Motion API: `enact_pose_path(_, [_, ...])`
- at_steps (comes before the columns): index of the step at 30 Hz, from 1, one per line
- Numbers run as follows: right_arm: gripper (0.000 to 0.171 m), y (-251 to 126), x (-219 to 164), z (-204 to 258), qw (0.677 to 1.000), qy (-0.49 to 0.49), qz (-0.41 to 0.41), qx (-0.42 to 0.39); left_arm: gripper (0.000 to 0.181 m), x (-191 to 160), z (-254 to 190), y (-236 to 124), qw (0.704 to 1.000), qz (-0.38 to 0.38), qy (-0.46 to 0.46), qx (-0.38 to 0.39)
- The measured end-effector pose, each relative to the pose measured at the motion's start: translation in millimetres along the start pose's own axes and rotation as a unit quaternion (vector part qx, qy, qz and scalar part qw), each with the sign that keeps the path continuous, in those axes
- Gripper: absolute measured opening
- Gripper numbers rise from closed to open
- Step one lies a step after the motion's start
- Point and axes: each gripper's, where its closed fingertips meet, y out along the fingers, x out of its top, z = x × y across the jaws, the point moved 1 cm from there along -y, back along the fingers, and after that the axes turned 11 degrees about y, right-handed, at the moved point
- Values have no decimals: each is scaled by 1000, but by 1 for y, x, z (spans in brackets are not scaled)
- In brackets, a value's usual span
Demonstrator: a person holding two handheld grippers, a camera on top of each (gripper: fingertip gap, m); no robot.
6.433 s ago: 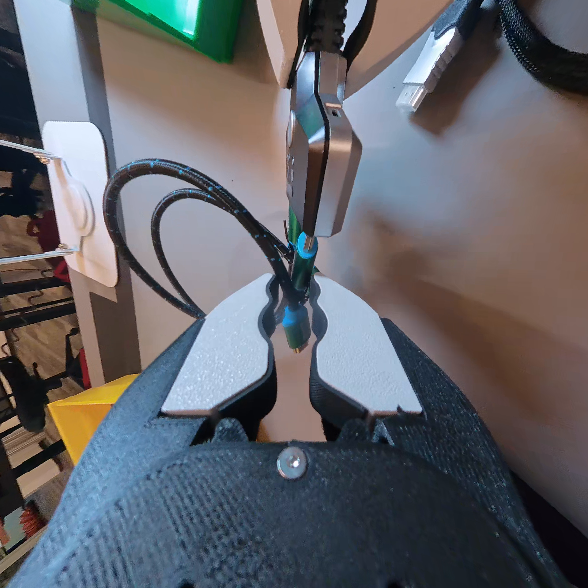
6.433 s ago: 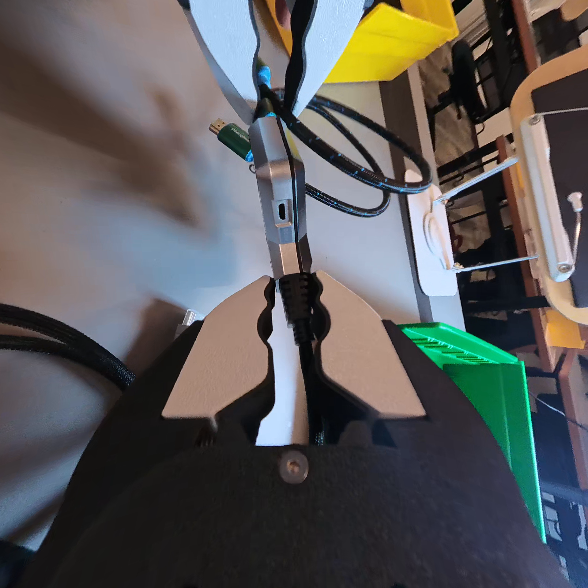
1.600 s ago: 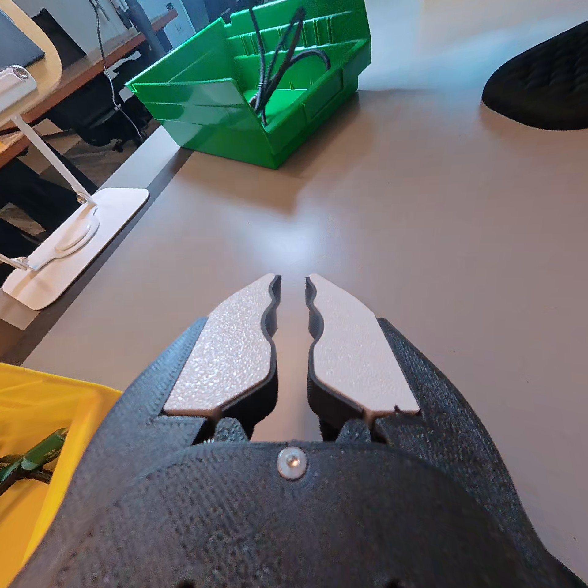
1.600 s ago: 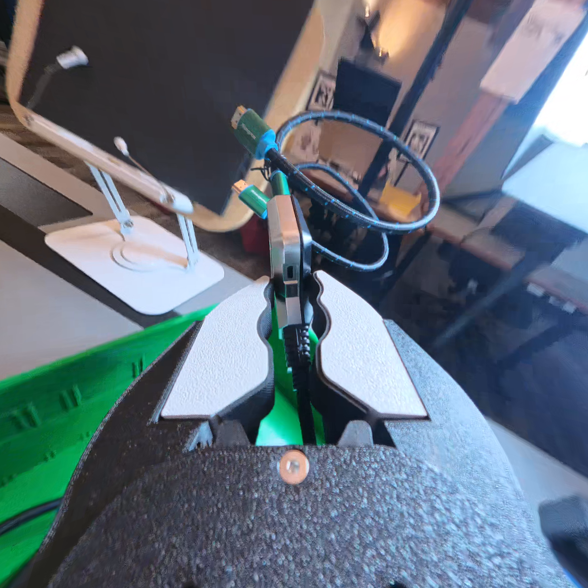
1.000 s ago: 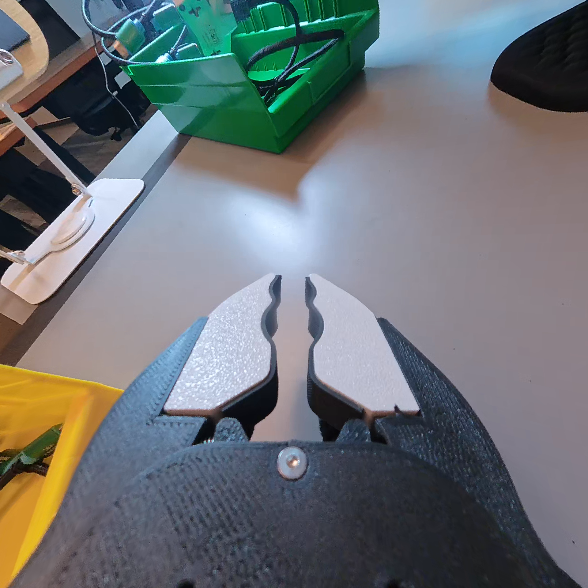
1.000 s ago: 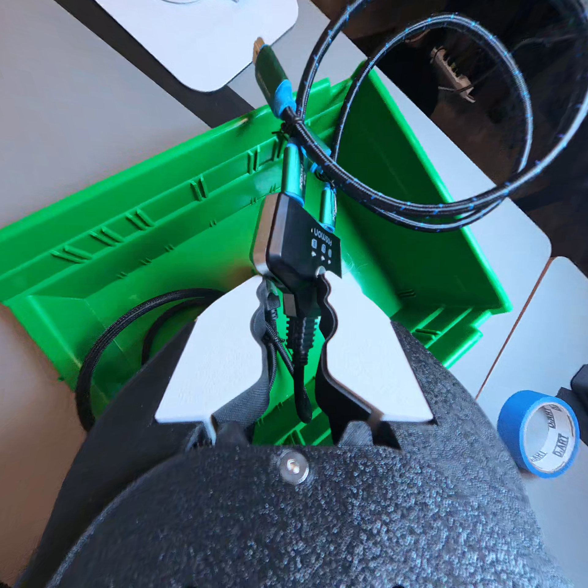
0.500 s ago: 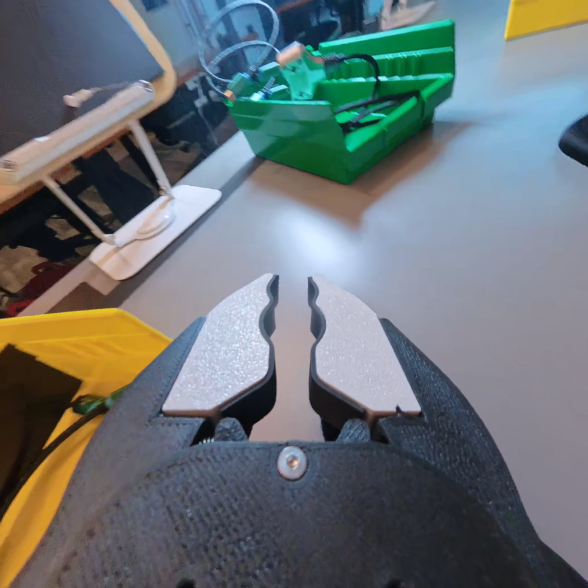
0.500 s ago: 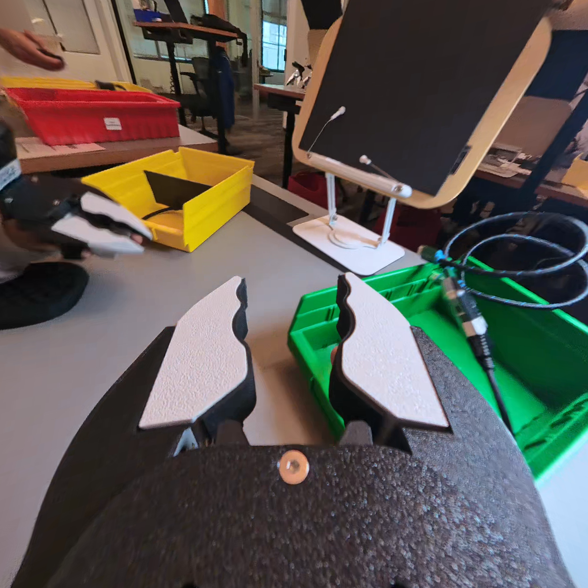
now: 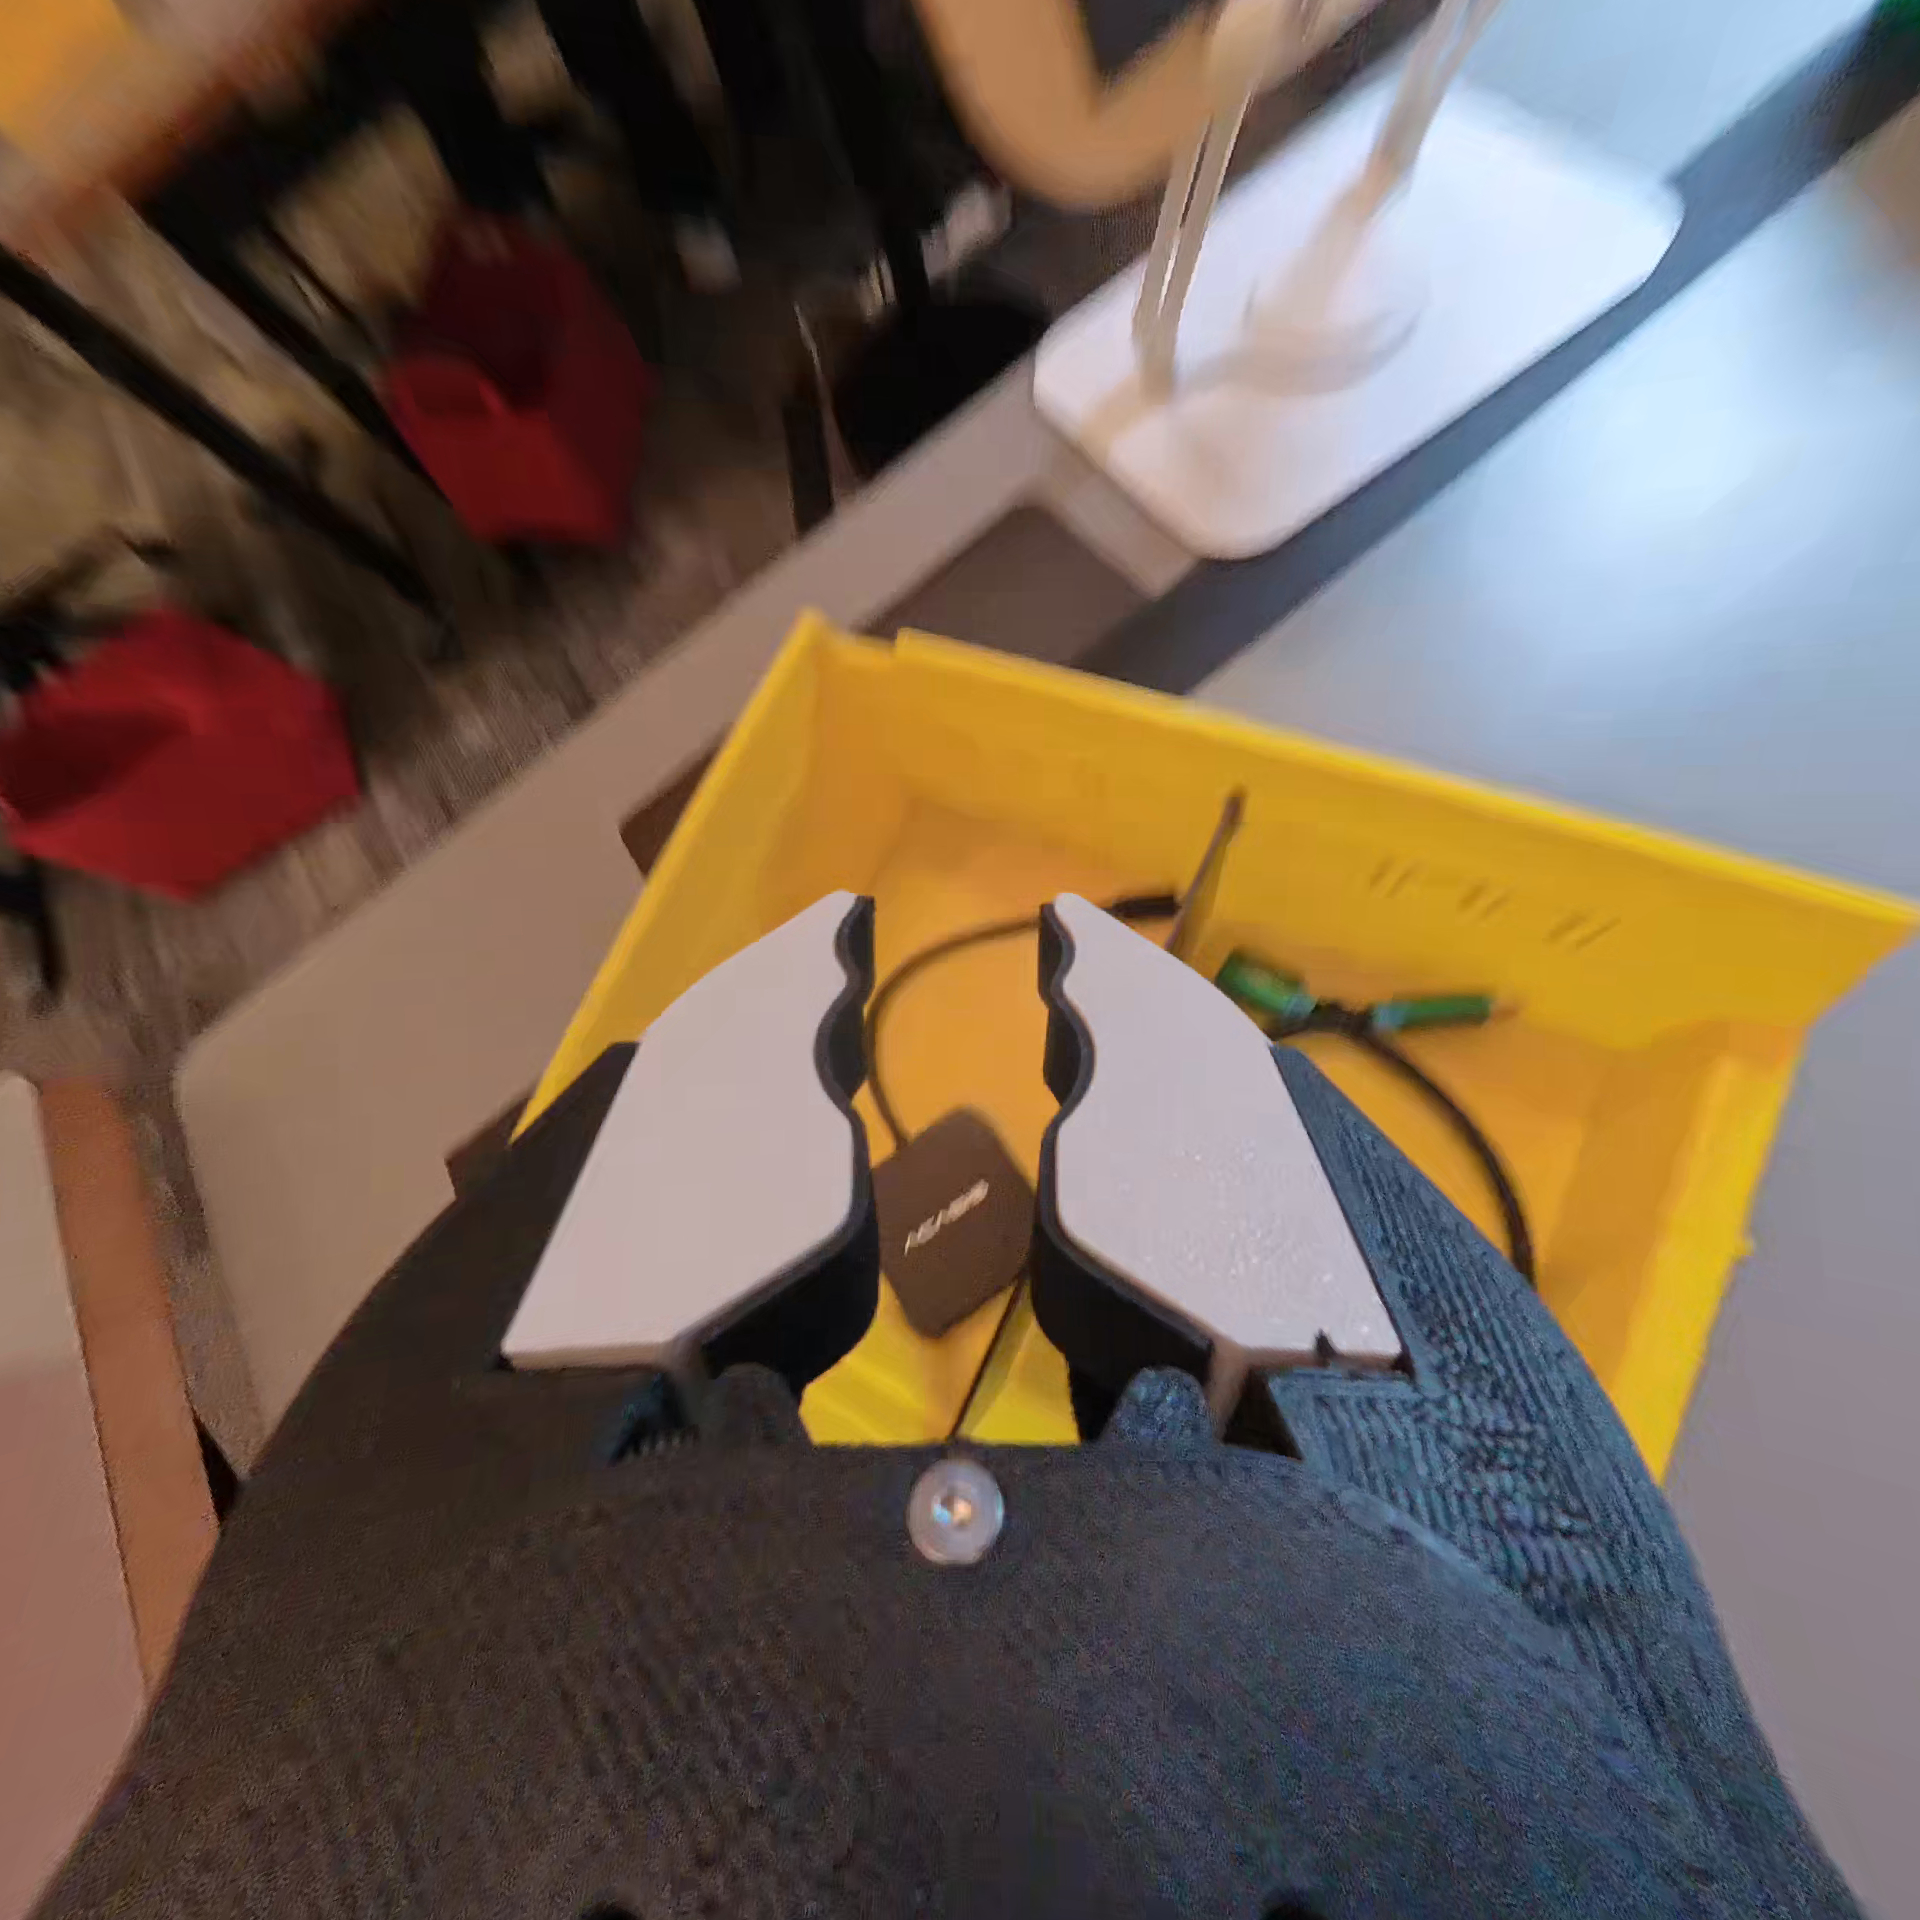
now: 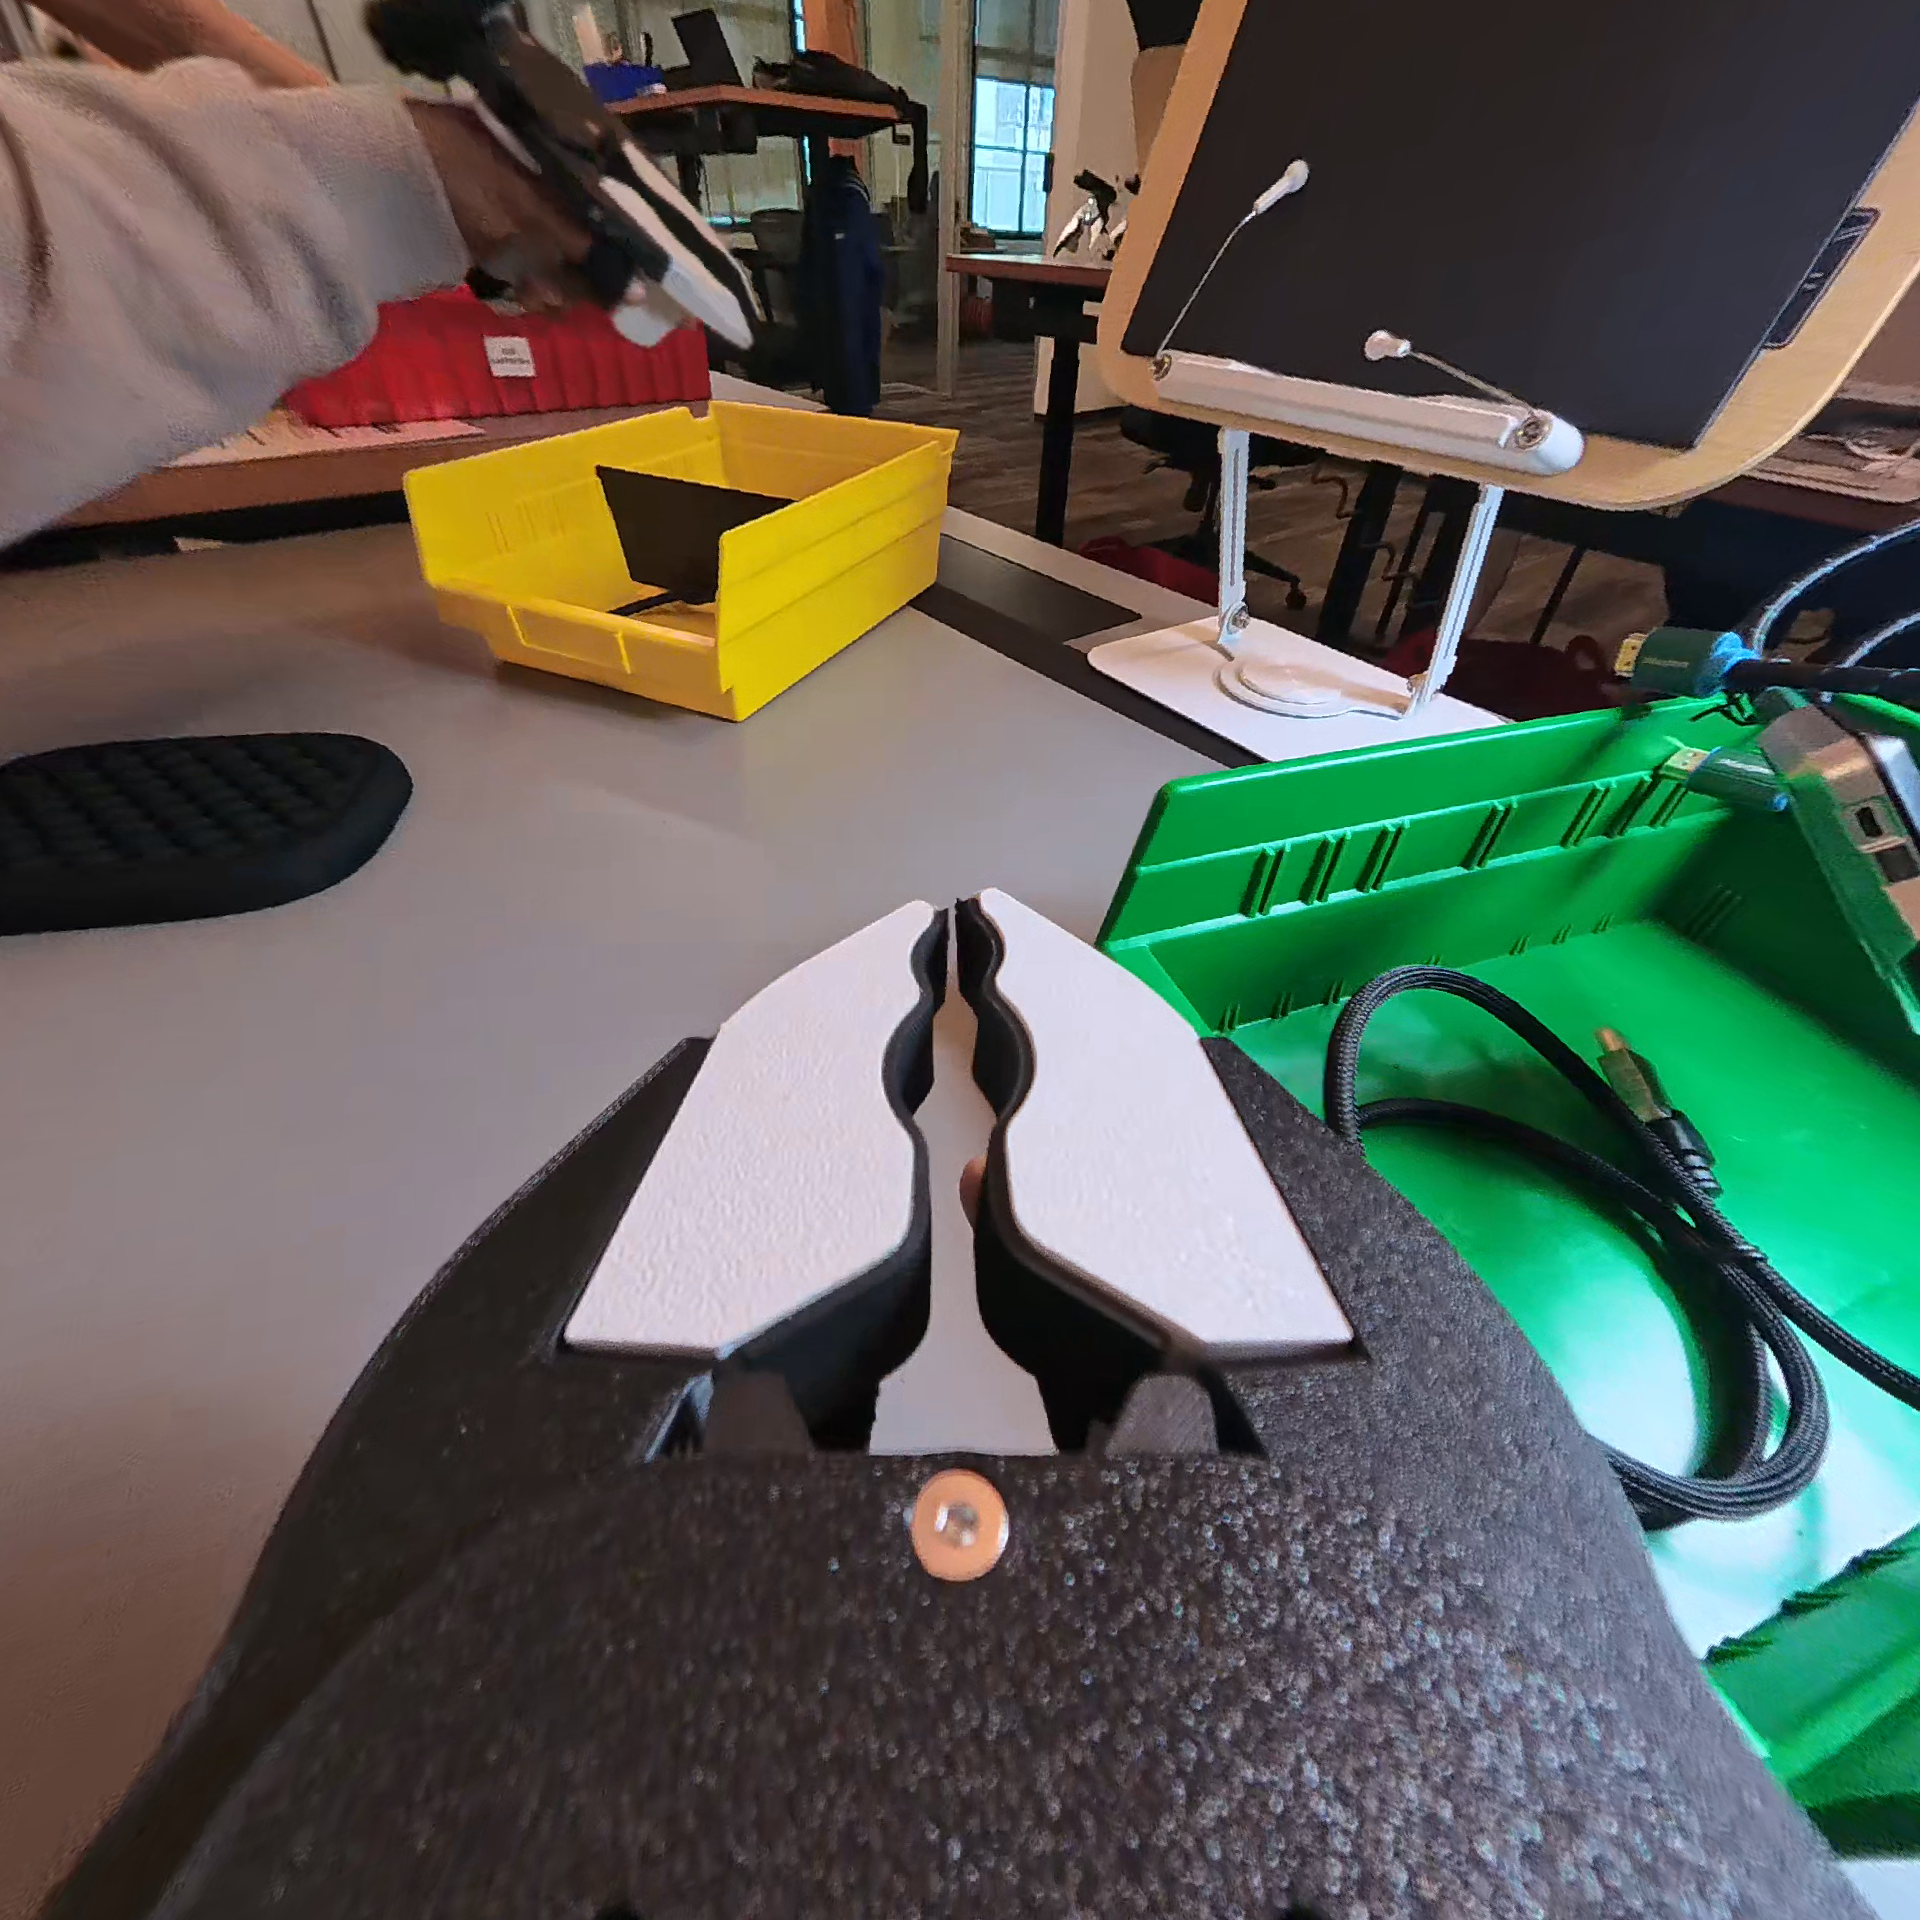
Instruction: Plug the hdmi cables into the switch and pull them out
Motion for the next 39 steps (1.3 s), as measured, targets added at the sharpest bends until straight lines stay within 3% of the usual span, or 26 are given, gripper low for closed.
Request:
enact_pose_path(4, [3, -1, -12, -2, 1000, -17, 16, -1, 31, -63, 14, 44, 984, 166, 9, -62])
enact_pose_path(10, [3, 4, -20, -6, 999, 1, 27, 17, 44, -124, 3, 75, 934, 328, 1, -143])
enact_pose_path(18, [4, 14, -33, -7, 998, 17, 55, 33, 66, -144, -11, 87, 881, 410, -80, -222])
enact_pose_path(20, [4, 15, -36, -9, 997, 21, 61, 32, 60, -145, -19, 86, 868, 420, -94, -250])
enact_pose_path(24, [5, 16, -39, -11, 997, 26, 67, 32, 66, -153, -25, 80, 838, 475, -60, -262])
enact_pose_path(29, [4, 13, -39, -12, 997, 19, 69, 24, 58, -152, -29, 79, 819, 506, -6, -272])
enact_pose_path(33, [4, 10, -39, -12, 997, 17, 66, 22, 53, -145, -21, 77, 828, 497, 46, -257])
enact_pose_path(39, [4, 8, -37, -10, 998, 13, 63, 26, 51, -106, 9, 59, 885, 411, 52, -212])
